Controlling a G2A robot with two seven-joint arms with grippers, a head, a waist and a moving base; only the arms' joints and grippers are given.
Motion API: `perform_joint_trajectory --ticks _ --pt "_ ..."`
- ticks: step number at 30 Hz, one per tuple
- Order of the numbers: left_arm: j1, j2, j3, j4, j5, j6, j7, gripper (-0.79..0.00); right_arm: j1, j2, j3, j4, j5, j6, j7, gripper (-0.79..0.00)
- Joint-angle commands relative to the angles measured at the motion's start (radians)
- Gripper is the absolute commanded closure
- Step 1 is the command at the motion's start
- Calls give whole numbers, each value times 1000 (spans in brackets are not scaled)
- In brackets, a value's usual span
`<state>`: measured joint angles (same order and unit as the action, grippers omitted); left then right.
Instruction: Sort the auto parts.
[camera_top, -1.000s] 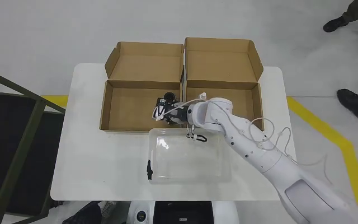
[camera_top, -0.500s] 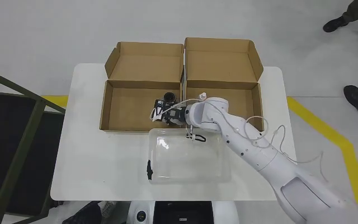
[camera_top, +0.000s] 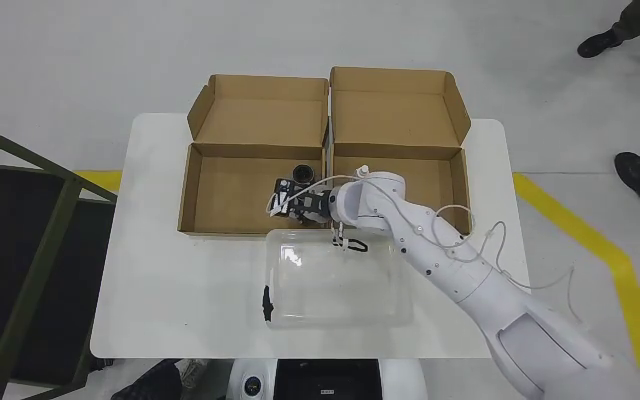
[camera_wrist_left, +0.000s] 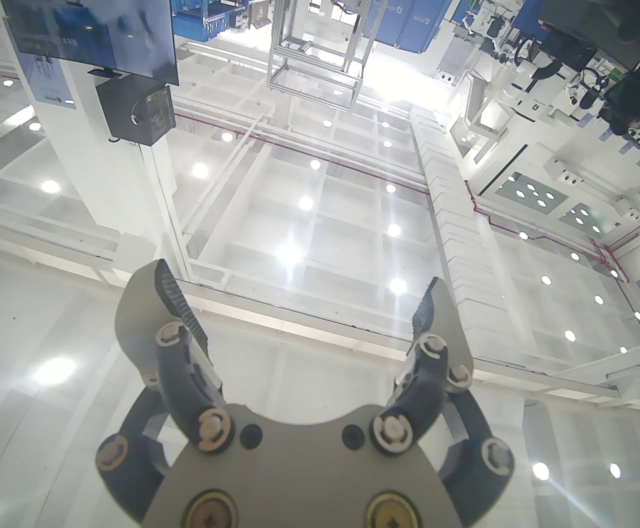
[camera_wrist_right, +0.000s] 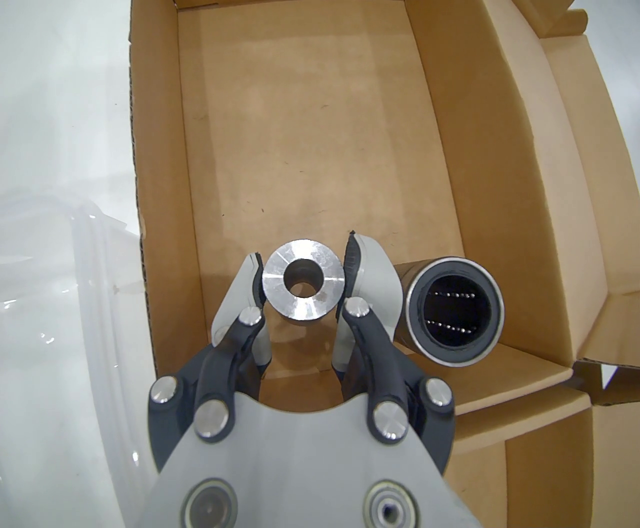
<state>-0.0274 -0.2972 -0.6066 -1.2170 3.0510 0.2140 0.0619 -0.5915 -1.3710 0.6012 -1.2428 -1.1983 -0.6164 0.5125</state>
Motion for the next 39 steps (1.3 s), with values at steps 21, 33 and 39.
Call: perform_joint_trajectory --ticks 21,33,39 --pt "0 0 0 0 0 0 0 -785 -59 21 102 -142 3 -60 -5 -265" --pt "0 0 0 0 0 0 0 -785 -226 85 304 -440 28 -96 -16 -292" --pt "0 0 0 0 0 0 0 -785 -365 124 448 -564 34 -118 -47 -302"
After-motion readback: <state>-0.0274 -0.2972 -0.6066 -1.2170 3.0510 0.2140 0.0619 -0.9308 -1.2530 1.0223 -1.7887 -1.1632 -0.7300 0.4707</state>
